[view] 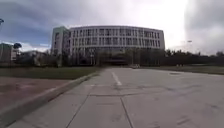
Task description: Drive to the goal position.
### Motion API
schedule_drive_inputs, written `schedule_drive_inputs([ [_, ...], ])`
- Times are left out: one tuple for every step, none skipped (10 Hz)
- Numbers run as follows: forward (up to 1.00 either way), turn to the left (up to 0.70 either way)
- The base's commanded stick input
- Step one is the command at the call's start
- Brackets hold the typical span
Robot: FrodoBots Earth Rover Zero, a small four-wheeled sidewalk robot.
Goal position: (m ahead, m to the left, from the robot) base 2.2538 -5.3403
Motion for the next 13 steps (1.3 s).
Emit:
schedule_drive_inputs([
  [0.7, 0.0],
  [0.7, 0.0],
  [0.7, 0.0],
  [0.7, 0.24],
  [0.7, 0.34],
  [0.7, 0.29],
  [0.7, 0.24],
  [0.7, 0.02],
  [0.7, 0.0],
  [0.7, 0.0],
  [0.7, 0.0],
  [0.7, 0.0],
  [0.7, 0.0],
])
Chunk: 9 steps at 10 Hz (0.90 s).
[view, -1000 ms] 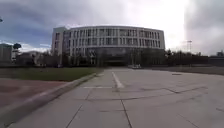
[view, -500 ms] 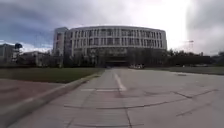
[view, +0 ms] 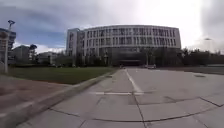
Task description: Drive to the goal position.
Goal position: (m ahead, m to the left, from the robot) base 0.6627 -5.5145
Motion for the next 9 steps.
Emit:
schedule_drive_inputs([
  [0.7, 0.0],
  [0.7, 0.0],
  [0.7, 0.0],
  [0.7, 0.0],
  [0.7, 0.0],
  [0.7, 0.0],
  [0.7, 0.0],
  [0.7, 0.0],
  [0.7, 0.0],
])
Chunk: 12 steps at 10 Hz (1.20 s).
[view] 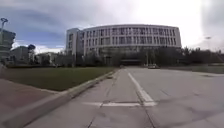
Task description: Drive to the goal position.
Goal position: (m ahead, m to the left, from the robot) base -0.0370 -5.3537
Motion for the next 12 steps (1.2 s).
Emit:
schedule_drive_inputs([
  [0.7, 0.0],
  [0.7, 0.0],
  [0.7, -0.02],
  [0.7, -0.12],
  [0.7, -0.2],
  [0.7, -0.25],
  [0.7, -0.15],
  [0.7, -0.04],
  [0.7, 0.0],
  [0.7, 0.0],
  [0.7, 0.0],
  [0.7, -0.15],
])
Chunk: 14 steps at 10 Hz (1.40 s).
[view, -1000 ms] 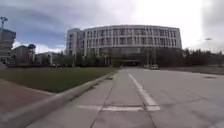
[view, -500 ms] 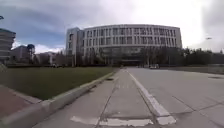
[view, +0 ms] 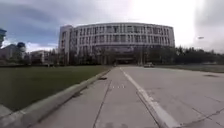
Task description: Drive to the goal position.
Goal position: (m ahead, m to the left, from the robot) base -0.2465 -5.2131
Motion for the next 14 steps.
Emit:
schedule_drive_inputs([
  [0.7, -0.32],
  [0.7, -0.25],
  [0.7, -0.14],
  [0.7, 0.0],
  [0.7, 0.0],
  [0.7, 0.0],
  [0.7, 0.0],
  [0.7, 0.0],
  [0.7, -0.31],
  [0.7, -0.28],
  [0.7, -0.16],
  [0.7, -0.04],
  [0.7, 0.0],
  [0.7, 0.0],
])
